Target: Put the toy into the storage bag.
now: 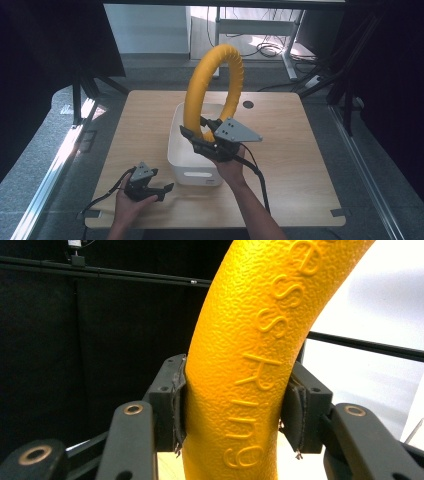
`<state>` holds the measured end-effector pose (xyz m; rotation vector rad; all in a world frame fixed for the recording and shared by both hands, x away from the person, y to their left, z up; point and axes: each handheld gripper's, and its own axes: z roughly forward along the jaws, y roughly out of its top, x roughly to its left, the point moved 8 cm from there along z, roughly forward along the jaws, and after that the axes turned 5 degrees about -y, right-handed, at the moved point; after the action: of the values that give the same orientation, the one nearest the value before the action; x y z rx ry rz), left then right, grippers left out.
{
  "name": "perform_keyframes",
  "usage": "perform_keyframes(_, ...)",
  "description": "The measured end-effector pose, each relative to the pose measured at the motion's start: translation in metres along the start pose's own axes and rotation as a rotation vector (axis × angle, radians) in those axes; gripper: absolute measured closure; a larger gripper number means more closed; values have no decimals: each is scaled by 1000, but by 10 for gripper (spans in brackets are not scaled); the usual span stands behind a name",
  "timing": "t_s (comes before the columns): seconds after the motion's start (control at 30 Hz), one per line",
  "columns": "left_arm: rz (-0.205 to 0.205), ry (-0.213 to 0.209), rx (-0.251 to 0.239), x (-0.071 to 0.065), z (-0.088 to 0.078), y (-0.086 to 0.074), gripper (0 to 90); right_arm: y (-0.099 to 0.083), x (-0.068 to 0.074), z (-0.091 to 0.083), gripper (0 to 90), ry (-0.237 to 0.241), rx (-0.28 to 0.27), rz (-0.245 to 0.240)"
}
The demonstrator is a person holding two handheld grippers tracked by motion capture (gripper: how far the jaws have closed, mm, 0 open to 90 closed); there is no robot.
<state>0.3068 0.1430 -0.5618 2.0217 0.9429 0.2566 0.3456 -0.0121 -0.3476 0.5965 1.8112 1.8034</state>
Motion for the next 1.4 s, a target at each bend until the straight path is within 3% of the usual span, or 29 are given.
perform_keyframes(1.4, 2, -6, 11, -1, 2, -1, 182, -31, 20, 15, 502, -8, 28, 37)
